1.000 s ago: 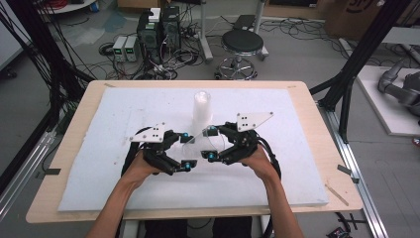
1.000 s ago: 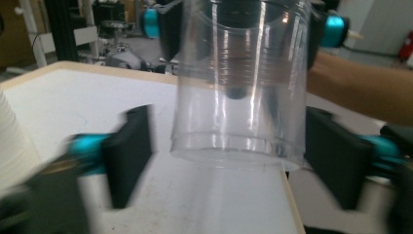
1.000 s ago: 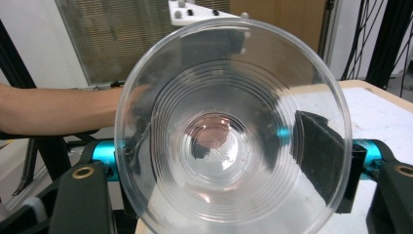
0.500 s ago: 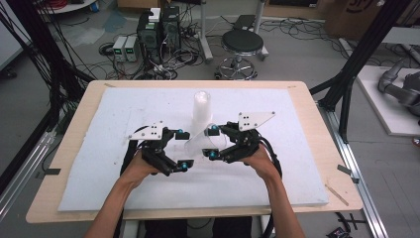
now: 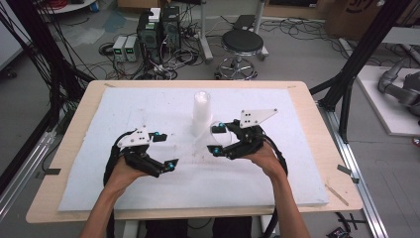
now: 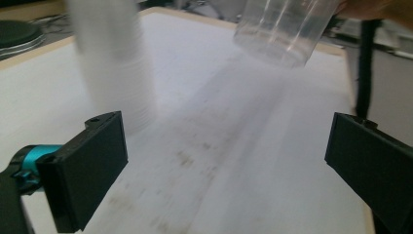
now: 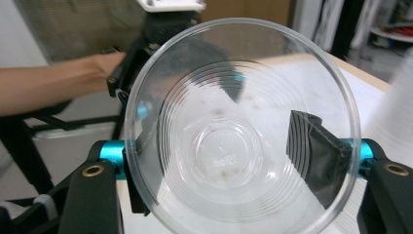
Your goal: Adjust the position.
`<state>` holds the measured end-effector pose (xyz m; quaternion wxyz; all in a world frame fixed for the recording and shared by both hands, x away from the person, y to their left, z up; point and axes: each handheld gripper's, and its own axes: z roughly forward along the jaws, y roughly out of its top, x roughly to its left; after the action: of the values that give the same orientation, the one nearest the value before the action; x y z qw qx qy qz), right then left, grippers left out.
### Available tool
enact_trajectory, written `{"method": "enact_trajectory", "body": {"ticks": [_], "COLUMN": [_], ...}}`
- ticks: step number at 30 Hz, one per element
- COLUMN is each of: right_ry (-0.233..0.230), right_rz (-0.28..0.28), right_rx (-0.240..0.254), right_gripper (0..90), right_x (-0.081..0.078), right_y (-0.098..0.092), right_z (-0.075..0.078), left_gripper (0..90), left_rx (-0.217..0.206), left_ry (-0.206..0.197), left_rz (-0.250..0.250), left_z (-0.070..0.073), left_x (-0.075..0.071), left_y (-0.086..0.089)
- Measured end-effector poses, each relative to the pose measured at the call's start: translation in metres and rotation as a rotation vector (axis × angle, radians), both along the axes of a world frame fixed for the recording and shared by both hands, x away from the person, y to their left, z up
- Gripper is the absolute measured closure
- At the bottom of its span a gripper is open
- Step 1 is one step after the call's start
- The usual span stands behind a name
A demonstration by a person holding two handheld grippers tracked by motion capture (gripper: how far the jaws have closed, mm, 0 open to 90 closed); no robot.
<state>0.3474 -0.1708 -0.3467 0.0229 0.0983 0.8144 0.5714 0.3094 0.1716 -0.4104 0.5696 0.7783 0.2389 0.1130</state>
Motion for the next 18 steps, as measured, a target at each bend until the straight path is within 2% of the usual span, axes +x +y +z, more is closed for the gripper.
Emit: {"method": "enact_trajectory", "body": {"ticks": [1,2,5,6,7,9,12,14,16,18], "right_ry": [0.016,0.016,0.021,0.033,0.033,0.036,0.043,0.046,0.046,0.05], "right_rz": [-0.038,-0.038,-0.091,-0.126,-0.126,-0.162,-0.206,-0.227,-0.242,-0.25], "right_rx": [-0.052,-0.052,-0.13,-0.161,-0.161,-0.202,-0.275,-0.32,-0.347,-0.352], "right_gripper": [32.9,32.9,32.8,32.9,32.9,32.9,32.9,32.9,32.9,32.9], "right_x": [0.002,0.002,0.005,0.007,0.007,0.01,0.013,0.015,0.016,0.017], "right_y": [-0.002,-0.002,-0.004,-0.006,-0.006,-0.009,-0.011,-0.012,-0.012,-0.013], "right_z": [0.001,0.001,0.002,0.003,0.003,0.004,0.005,0.005,0.005,0.006], "left_gripper": [1.7,1.7,1.7,1.7,1.7,1.7,1.7,1.7,1.7,1.7], "left_rx": [0.001,-0.003,0.006,0.004,-0.003,-0.028,0.0,-0.004,-0.016,-0.029], "left_ry": [-0.002,-0.005,-0.02,-0.021,-0.024,-0.018,-0.015,-0.006,-0.014,-0.022], "left_rz": [0.026,0.049,0.122,0.143,0.158,0.196,0.263,0.297,0.337,0.369], "left_z": [-0.001,-0.003,-0.009,-0.012,-0.016,-0.025,-0.038,-0.043,-0.047,-0.051], "left_x": [-0.002,-0.003,-0.008,-0.01,-0.011,-0.015,-0.02,-0.023,-0.027,-0.029], "left_y": [0.004,0.008,0.019,0.022,0.026,0.034,0.042,0.048,0.053,0.057]}}
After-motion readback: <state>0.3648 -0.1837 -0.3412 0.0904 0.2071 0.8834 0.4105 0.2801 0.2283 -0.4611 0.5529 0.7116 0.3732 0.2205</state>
